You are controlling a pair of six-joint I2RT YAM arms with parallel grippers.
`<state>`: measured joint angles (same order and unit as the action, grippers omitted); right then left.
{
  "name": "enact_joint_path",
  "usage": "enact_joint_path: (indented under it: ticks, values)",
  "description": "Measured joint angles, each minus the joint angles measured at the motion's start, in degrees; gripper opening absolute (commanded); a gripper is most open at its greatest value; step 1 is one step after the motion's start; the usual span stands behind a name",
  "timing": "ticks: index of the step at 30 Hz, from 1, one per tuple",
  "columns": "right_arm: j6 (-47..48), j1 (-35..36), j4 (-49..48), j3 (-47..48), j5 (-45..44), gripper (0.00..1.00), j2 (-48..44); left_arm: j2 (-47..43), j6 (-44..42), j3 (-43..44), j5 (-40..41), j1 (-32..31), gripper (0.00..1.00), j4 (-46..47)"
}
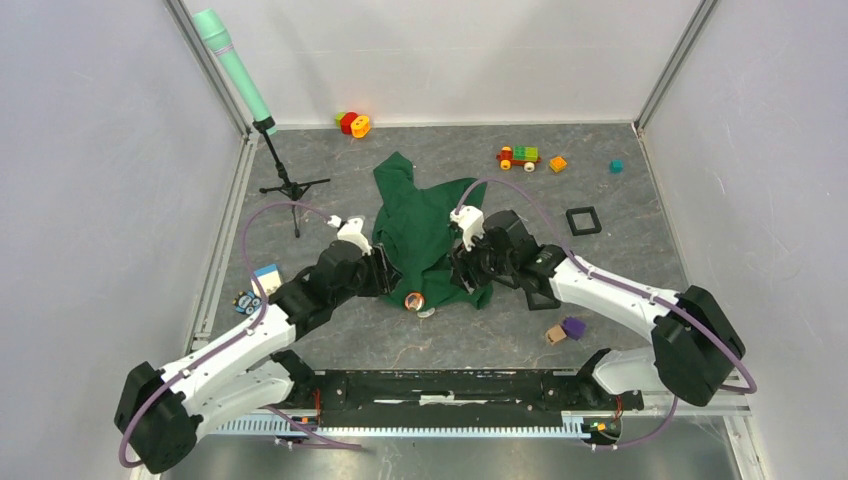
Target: Remove the brooch from the garment
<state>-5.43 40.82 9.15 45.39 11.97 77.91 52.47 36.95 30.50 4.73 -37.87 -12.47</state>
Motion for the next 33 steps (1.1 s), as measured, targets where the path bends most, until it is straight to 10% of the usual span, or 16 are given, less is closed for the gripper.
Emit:
enact_joint_path:
  ticks: [13, 22, 33]
  values:
    - [3.85, 3.61, -3.3, 0.46, 1.33, 0.75, 5.64, 5.88, 0.04, -0.33, 3.06, -10.38, 0.5, -1.77]
    - [2.97, 3.61, -7.63, 0.26, 11.28, 0.03, 11.52, 10.95, 0.2, -2.64, 1.57, -9.81, 0.22, 1.99]
    - [-4.33, 3.69, -17.99, -6.23, 20.41, 0.0, 1.14, 16.55, 0.04, -3.37, -6.88, -1.05, 0.43, 8.83]
